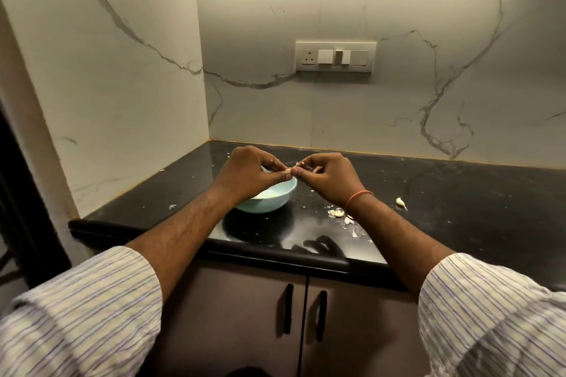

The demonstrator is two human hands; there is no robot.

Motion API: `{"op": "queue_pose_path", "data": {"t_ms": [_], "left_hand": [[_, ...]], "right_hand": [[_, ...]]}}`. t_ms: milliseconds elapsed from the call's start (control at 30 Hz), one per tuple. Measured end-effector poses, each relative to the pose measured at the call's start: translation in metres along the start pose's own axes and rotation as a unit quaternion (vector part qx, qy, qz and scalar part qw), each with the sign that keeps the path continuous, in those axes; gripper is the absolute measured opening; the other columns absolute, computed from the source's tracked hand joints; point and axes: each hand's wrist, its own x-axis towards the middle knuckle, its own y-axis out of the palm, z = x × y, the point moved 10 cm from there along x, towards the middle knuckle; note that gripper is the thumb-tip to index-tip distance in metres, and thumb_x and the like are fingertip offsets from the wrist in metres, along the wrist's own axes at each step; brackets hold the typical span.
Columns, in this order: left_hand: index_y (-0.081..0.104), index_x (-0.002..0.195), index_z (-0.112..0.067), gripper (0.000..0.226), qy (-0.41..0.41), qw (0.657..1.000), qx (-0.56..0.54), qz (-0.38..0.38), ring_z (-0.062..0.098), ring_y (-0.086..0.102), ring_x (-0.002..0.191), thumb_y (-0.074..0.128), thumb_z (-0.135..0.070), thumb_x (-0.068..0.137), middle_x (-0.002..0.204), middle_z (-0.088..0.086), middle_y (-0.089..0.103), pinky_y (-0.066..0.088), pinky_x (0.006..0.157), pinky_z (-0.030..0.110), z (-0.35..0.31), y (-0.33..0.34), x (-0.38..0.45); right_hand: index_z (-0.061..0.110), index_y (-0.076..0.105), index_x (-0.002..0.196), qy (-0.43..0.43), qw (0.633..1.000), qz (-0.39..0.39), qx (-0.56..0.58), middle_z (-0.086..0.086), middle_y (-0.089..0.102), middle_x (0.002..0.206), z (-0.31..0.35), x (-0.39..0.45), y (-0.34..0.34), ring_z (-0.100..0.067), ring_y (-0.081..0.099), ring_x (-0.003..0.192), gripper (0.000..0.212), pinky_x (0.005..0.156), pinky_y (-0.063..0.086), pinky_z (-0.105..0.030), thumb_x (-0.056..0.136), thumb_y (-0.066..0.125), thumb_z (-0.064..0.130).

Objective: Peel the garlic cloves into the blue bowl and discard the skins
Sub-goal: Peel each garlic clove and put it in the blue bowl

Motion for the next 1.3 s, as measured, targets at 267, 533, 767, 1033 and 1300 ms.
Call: {"op": "queue_pose_path", "data": {"t_ms": [267, 533, 767, 1033, 1300], "left_hand": [[0.085, 0.106, -0.018, 0.022, -0.053, 0.996, 0.07, 0.005, 0.003, 0.066, 0.084, 0.087, -0.027, 0.086, 0.104, 0.001, 0.082, 0.057, 0.085, 0.026, 0.049, -0.023, -0.007], [0.081, 0.118, -0.02, 0.022, 0.02, 0.998, 0.043, -0.031, 0.003, 0.069, 0.095, 0.075, -0.017, 0.098, 0.114, -0.003, 0.081, 0.054, 0.091, 0.024, 0.014, 0.001, 0.003], [0.07, 0.136, -0.019, 0.042, 0.089, 0.989, 0.021, 0.114, -0.004, 0.062, 0.083, 0.072, -0.007, 0.095, 0.118, -0.006, 0.076, 0.05, 0.088, 0.018, -0.066, 0.086, 0.01], [0.074, 0.123, -0.021, 0.03, 0.0, 0.991, 0.025, 0.131, 0.014, 0.067, 0.098, 0.074, -0.025, 0.094, 0.11, -0.004, 0.075, 0.054, 0.093, 0.031, -0.03, 0.147, 0.001], [0.078, 0.12, -0.027, 0.024, 0.002, 0.997, -0.027, 0.078, -0.012, 0.055, 0.069, 0.073, -0.035, 0.098, 0.106, -0.011, 0.076, 0.043, 0.073, 0.013, -0.03, 0.143, -0.001]], "right_hand": [[0.019, 0.082, 0.105, 0.015, 0.999, 0.04, -0.012, 0.012, 0.07, 0.084, 0.01, 0.008, 0.048, 0.001, 0.057, 0.073, 0.02, 0.069, 0.044, -0.019, 0.093, 0.079, 0.034], [0.021, 0.083, 0.1, 0.026, 0.998, -0.014, -0.05, 0.024, 0.061, 0.064, -0.023, -0.002, -0.016, 0.013, 0.056, 0.057, 0.014, 0.061, 0.039, -0.006, 0.096, 0.076, 0.031], [0.026, 0.078, 0.116, 0.066, 0.954, 0.172, -0.236, 0.011, 0.072, 0.107, -0.064, -0.034, -0.021, -0.008, 0.064, 0.094, 0.028, 0.089, 0.052, -0.029, 0.091, 0.079, 0.039], [0.025, 0.081, 0.106, 0.055, 0.957, 0.172, -0.227, 0.01, 0.069, 0.096, -0.086, -0.034, -0.015, -0.009, 0.062, 0.09, 0.025, 0.079, 0.047, -0.026, 0.09, 0.08, 0.044], [0.023, 0.085, 0.099, 0.011, 0.998, -0.008, -0.054, 0.009, 0.077, 0.078, -0.098, -0.045, -0.043, 0.004, 0.066, 0.07, 0.012, 0.065, 0.047, -0.008, 0.087, 0.086, 0.025]]}}
